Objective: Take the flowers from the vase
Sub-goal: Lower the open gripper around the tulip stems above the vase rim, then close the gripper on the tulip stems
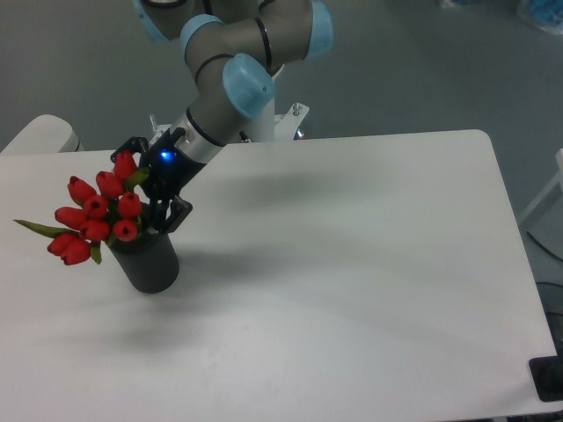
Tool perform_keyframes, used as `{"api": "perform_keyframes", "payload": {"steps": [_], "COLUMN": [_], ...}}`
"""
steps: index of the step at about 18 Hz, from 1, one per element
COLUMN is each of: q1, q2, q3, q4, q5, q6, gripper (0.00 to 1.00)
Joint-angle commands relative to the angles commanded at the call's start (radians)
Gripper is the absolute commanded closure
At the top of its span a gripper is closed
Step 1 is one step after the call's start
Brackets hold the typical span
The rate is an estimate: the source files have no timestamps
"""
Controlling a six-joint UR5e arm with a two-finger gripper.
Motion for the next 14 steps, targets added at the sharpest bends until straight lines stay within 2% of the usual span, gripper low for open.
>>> {"api": "perform_keyframes", "payload": {"steps": [9,11,14], "q1": [-0.018,-0.018,-0.014], "q2": [-0.028,-0.035,-0.037], "q3": [0.011,0.015,0.021], "q4": [0.003,0.003,0.003], "q5": [-0.028,-0.037,-0.051], "q6": [0.0,0.0,0.0], "gripper": [0.01,0.16,0.25]}}
